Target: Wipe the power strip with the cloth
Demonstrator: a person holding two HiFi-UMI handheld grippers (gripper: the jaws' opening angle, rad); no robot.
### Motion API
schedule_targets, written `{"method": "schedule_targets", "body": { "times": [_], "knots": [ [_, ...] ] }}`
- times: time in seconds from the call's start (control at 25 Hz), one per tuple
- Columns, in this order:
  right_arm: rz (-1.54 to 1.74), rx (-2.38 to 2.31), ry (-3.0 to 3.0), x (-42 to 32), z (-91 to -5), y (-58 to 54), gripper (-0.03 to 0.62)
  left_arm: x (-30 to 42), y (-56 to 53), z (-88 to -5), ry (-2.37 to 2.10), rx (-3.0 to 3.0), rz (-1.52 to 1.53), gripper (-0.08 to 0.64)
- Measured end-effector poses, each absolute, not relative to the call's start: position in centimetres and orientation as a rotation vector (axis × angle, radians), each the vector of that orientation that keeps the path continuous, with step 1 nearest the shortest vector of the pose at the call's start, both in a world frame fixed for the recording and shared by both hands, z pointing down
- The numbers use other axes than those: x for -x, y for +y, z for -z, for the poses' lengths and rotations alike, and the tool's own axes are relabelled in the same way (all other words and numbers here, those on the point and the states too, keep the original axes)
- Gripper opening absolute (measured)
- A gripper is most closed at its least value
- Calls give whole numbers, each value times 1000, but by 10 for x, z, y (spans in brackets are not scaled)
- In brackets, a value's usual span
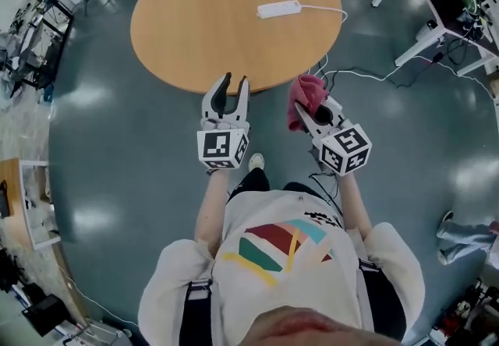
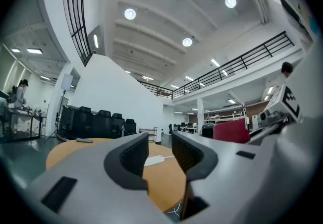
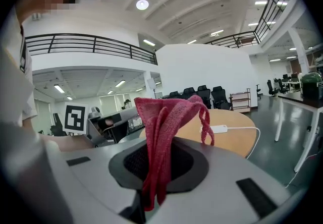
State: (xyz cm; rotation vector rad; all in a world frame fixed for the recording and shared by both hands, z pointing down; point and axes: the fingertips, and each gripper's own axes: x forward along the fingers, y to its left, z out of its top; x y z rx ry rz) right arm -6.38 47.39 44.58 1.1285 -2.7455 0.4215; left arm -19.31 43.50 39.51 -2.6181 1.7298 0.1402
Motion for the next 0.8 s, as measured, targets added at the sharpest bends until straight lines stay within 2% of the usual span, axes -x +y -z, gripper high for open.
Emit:
{"method": "schedule_targets", "body": {
  "times": [0.12, 0.32, 0.44, 0.64, 0.8],
  "knots": [
    [-434, -1168, -2717, 75, -355, 431, 38, 201, 386, -315, 1668, 2683, -127, 179],
    [-465, -1181, -2694, 27, -298, 324, 38, 153, 277, -271, 1643, 2746, -63, 189],
    [-495, -1145, -2698, -10, -303, 247, 38, 115, 203, -282, 1660, 2751, -6, 196],
    [-595, -1030, -2709, -45, -339, 141, 38, 66, 98, -326, 1641, 2768, 177, 272],
    [-631, -881, -2740, -49, -345, 70, 39, 54, 38, -348, 1614, 2753, 363, 272]
  ]
}}
